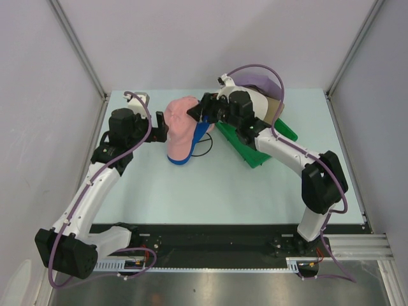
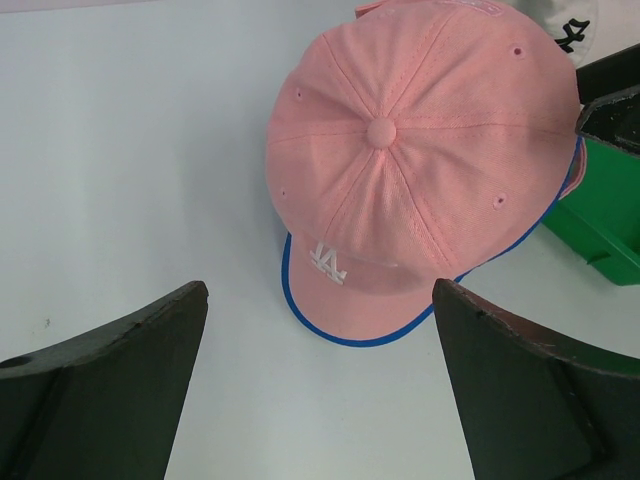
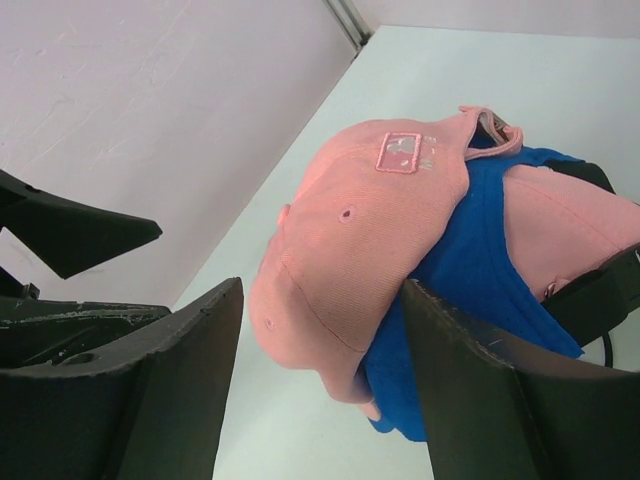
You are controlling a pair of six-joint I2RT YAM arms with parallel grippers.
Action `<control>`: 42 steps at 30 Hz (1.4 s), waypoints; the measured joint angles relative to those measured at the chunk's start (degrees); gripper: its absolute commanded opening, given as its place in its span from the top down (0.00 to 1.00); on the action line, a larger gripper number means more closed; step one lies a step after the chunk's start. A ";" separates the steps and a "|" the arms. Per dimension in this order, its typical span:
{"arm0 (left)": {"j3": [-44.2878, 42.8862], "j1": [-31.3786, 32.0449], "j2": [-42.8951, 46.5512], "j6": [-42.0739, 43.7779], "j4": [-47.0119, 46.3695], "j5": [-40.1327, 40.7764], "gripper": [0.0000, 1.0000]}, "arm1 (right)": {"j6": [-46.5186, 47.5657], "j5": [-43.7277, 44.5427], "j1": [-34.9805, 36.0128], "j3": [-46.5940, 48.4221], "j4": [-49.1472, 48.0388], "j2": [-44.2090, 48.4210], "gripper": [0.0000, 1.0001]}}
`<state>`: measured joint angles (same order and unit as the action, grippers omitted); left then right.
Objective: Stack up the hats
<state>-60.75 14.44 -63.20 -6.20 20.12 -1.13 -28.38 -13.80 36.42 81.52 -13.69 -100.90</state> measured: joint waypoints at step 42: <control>2.51 0.00 7.74 0.94 -2.71 -5.38 0.00 | -6.23 -3.93 5.03 4.72 -6.16 -4.70 1.00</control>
<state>-58.24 14.44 -55.46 -5.26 17.41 -6.50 -34.61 -17.74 41.45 86.24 -19.86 -105.60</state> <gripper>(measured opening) 0.996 0.009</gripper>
